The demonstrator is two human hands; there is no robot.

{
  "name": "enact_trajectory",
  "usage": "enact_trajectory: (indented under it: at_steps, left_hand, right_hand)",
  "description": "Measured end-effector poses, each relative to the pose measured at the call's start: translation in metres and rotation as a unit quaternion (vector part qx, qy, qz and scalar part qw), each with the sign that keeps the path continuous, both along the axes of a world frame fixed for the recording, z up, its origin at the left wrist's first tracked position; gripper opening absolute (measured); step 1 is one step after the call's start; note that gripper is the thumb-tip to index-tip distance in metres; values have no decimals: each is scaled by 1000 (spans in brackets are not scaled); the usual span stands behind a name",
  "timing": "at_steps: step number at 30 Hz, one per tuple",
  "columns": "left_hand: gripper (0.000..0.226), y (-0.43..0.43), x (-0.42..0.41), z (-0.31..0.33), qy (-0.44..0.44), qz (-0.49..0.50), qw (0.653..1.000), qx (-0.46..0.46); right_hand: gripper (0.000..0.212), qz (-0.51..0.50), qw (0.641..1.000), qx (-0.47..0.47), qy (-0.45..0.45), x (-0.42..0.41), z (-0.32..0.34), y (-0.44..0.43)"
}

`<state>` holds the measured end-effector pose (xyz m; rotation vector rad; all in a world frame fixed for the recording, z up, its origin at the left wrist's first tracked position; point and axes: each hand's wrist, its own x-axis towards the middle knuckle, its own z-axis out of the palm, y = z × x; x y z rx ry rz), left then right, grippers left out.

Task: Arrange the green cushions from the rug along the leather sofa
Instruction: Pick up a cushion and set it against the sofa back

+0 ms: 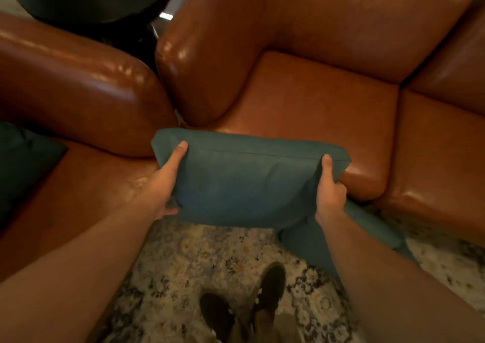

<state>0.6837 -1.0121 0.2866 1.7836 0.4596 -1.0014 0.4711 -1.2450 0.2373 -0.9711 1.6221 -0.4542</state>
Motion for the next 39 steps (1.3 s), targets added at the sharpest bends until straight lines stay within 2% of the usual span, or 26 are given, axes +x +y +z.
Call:
enact_trajectory:
  at_steps: [2, 4, 8, 10, 13, 17, 20, 22, 25, 27, 30, 33, 35, 36, 37, 39]
  left_hand:
    - [99, 0, 0, 22, 4, 1, 1000, -6]
    - [99, -1, 1, 46, 5, 9, 1000, -5]
    - [49, -3, 7, 73, -6, 21, 999, -30]
    - [43, -3, 7, 81, -5, 10, 999, -43]
    - [54, -6, 3, 88, -8, -7, 999, -52]
    - [93, -15, 5, 104, -70, -37, 995, -68]
    - [84, -28, 15, 114, -150, -111, 975, -118]
    - [81, -44, 20, 127, -200, -186, 958, -88]
    - [111, -90, 26, 142, -263, -266, 924, -78]
    - [118, -126, 29, 154, -339, -281, 898, -12]
    - [102, -168, 41, 163, -385, -250, 883, 100]
    - [85, -204, 66, 161, -365, -192, 911, 27]
    - [57, -226, 72, 169, -344, -168, 922, -50]
    - [48, -242, 76, 174, -336, -151, 927, -64]
    - [44, -253, 79, 176, -327, -128, 934, -72]
    - [48, -276, 87, 179, -292, -85, 951, -57]
  right_hand:
    - [91, -12, 1000, -9, -9, -1, 32, -4]
    - [93, -23, 999, -23, -18, -1, 63, -8]
    - [74, -34, 996, -84, 9, 0, 103, -13]
    - [68, -43, 996, -75, 1, -3, 112, -15]
    - [64, -50, 997, -56, -33, -7, 118, -17]
    - [52, -38, 995, -57, -66, -9, 123, -32]
    - [70, -52, 995, -45, -69, -7, 132, -56]
    - [78, -69, 996, -12, -51, -6, 136, -81]
    - [97, -44, 994, 46, -93, -3, 123, -137]
    - [92, -15, 991, 61, -119, 2, 128, -159]
    - [64, 41, 987, 44, -147, 4, 165, -174]
    - [54, 96, 985, 34, -140, -6, 173, -208]
    - [46, 134, 983, 44, -121, -16, 171, -217]
    - [52, 158, 980, 67, -106, -20, 168, -223]
    - [68, 180, 974, 95, -96, -24, 164, -223]
    - [98, 217, 964, 126, -92, -28, 157, -229]
